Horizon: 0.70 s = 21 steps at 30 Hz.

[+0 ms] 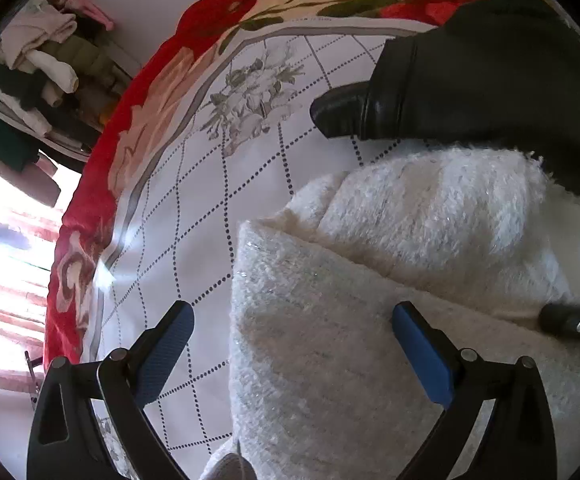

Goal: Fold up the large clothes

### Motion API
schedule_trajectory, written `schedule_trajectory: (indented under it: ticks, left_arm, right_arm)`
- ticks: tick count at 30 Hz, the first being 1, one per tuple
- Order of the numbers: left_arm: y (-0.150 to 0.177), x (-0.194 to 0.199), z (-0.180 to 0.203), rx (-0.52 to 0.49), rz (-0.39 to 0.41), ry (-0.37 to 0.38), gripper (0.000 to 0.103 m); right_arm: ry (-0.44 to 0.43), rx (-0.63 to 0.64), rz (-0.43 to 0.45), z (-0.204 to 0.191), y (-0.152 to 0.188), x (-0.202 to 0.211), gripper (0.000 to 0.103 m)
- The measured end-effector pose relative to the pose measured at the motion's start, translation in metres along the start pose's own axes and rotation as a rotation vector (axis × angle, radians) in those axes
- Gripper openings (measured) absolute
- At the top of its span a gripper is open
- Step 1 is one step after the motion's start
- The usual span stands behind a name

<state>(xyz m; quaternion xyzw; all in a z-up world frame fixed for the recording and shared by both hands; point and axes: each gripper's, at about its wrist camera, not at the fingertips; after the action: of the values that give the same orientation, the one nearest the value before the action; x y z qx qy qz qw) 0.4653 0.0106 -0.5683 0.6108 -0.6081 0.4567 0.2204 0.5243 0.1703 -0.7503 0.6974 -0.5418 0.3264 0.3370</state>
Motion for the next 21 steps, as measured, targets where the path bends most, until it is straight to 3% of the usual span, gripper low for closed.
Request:
schedule_trajectory:
  ticks: [4,9,11,12,14,17,21]
  left_arm:
    - [-0.001,0.007,-0.004,0.006,0.009,0.016,0.102]
    - [-0.004,0.014,-0.002,0.011,0.005,0.038,0.102]
    - [-0.004,0.019,-0.001,0.012,0.014,0.042,0.102]
    - [-0.004,0.021,0.0,0.012,0.022,0.04,0.102]
    - [-0.004,0.026,0.006,0.005,0.041,0.032,0.102]
    - [-0.003,0.026,0.022,-0.02,0.052,0.018,0.102]
    - [-0.003,0.02,0.041,-0.047,0.046,0.002,0.102]
  right_arm:
    - [0.033,-0.006,0.144,-0.002,0.001,0.024,0.006]
    - [0.059,-0.011,0.098,-0.008,-0.007,0.008,0.008]
    - [-0.061,-0.162,0.048,0.008,-0.015,0.01,0.018]
    - [-0.087,-0.221,0.068,0.027,-0.014,0.03,0.024]
    - [-0.065,-0.302,0.132,0.042,-0.004,0.059,0.038]
    - [0.011,-0.474,0.19,0.08,0.018,0.099,0.041]
    - [0.038,-0.601,0.163,0.116,0.022,0.098,0.043]
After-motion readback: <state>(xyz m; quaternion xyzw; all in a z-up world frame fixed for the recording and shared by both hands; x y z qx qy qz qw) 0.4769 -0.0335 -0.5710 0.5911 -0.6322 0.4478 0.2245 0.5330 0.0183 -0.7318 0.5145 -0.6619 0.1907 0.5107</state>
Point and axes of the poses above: each gripper's, at about its wrist camera, not at the fingertips, and x roughly against the way its jaws point, z to its right, y to its underside, and after that the axes turned 9 degrees about -y, right-handed
